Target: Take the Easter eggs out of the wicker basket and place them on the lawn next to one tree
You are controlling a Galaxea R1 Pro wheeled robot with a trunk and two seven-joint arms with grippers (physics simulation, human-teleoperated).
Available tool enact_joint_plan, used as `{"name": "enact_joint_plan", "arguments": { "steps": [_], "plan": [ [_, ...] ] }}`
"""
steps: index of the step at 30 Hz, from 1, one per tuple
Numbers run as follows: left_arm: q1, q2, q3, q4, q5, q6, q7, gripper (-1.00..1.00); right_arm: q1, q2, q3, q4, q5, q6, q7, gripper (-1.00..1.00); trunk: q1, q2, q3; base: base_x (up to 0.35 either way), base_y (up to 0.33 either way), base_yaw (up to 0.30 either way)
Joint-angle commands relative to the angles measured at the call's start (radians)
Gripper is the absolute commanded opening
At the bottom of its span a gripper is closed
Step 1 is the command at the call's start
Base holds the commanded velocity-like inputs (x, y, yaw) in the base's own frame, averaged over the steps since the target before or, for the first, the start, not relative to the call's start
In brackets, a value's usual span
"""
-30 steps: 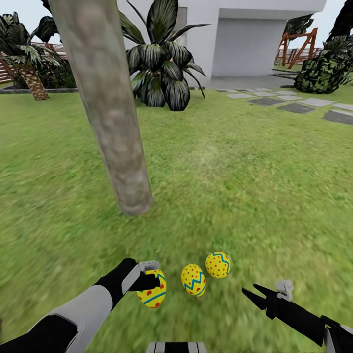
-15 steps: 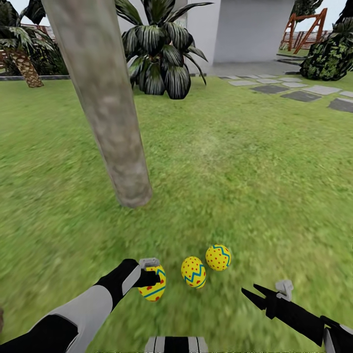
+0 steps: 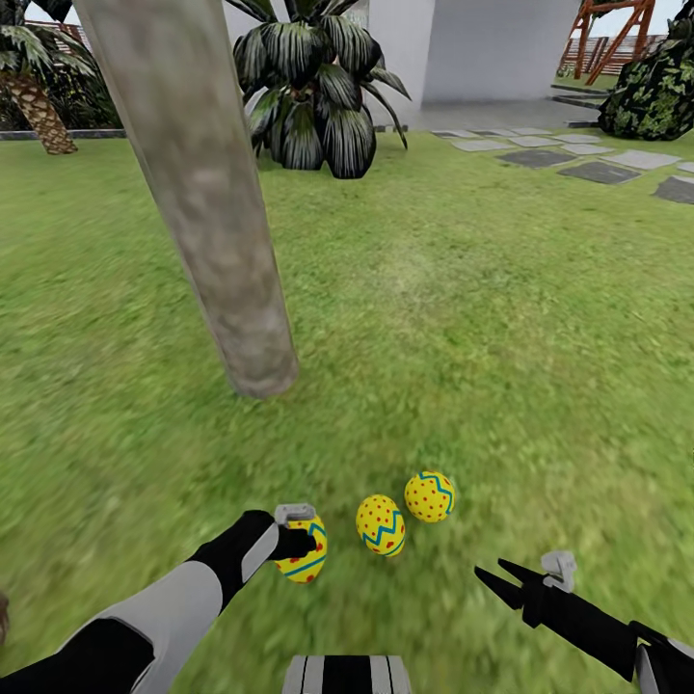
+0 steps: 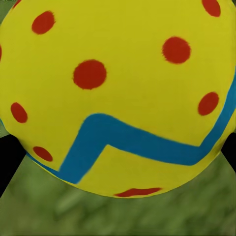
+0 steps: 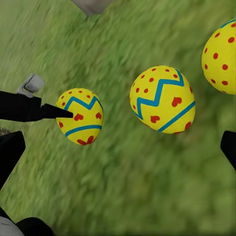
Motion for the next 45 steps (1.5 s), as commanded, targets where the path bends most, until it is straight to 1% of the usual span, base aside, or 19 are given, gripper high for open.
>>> {"name": "enact_joint_plan", "arguments": {
  "steps": [1,14,21,45],
  "plan": [
    [0.0,0.001,-0.008,-0.002,0.011,0.003,0.008,-1.0,-0.001,0.0,-0.002,-0.001,0.003,0.008,0.006,1.0,0.0,0.0,-0.001,0.0,0.0,0.0],
    [-0.001,0.001,-0.01,-0.002,0.011,0.005,0.008,-1.0,-0.001,-0.001,-0.002,-0.001,0.003,0.008,0.006,1.0,0.0,0.0,-0.001,0.099,0.0,0.0],
    [-0.001,0.0,-0.01,-0.002,0.011,0.002,0.009,-1.0,-0.001,-0.001,-0.002,-0.001,0.003,0.008,0.006,1.0,0.0,0.0,-0.001,0.018,0.0,0.0],
    [0.001,0.0,-0.01,-0.003,0.012,0.001,0.006,-1.0,-0.001,-0.002,-0.002,-0.002,0.003,0.008,0.006,1.0,0.011,-0.006,-0.094,0.0,0.0,0.0]
  ]
}}
